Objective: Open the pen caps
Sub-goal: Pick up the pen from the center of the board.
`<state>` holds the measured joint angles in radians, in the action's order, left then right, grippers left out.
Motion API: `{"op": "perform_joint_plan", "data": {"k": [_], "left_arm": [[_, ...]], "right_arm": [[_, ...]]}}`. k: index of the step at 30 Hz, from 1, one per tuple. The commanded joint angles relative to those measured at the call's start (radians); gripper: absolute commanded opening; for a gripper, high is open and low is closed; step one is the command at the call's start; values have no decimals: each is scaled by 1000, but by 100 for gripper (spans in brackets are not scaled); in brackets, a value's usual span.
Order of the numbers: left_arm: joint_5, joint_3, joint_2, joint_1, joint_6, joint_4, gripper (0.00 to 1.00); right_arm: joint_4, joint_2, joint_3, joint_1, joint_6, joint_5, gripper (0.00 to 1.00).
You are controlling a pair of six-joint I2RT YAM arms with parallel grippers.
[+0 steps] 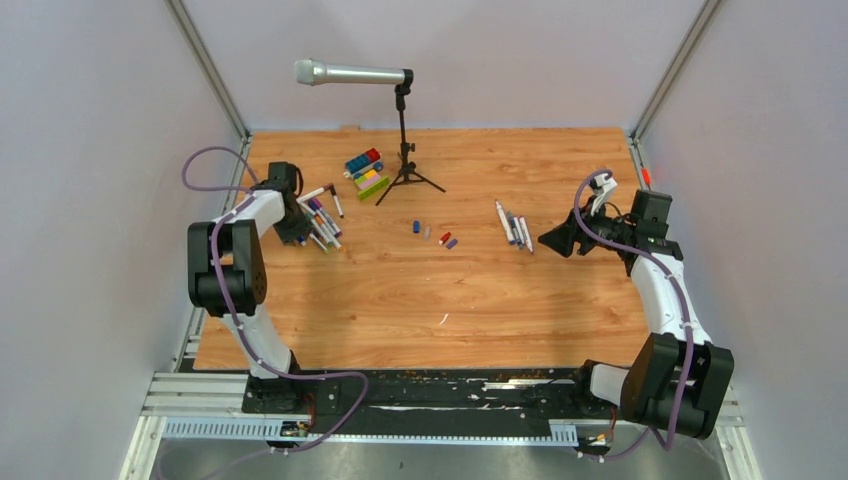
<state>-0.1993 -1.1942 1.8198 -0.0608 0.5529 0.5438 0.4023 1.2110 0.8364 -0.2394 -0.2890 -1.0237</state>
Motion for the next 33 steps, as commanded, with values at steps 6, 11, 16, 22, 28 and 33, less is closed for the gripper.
{"op": "perform_joint_plan", "data": {"k": [6,11,16,22,28,33], "left_arm": [[-9,-22,10,-13,-5,-1,37],[-10,-18,15,-24,-6,-2,36],[1,-18,24,-33,-8,-1,36],[0,-11,35,-39,-1,3,37],[-5,-7,44,-50,2,-2,37],[-4,-2,43,-59,-2,-4,28]], "right_arm": [[-30,-5,4,-10,-7,-34,57],[-30,-6,4,-12,-7,-35,57],[-29,-7,6,-14,-7,-37,57],[-28,-8,6,-15,-7,-38,57],[-28,-9,5,-18,-7,-39,57],[-28,-10,6,-20,-7,-41,57]]}}
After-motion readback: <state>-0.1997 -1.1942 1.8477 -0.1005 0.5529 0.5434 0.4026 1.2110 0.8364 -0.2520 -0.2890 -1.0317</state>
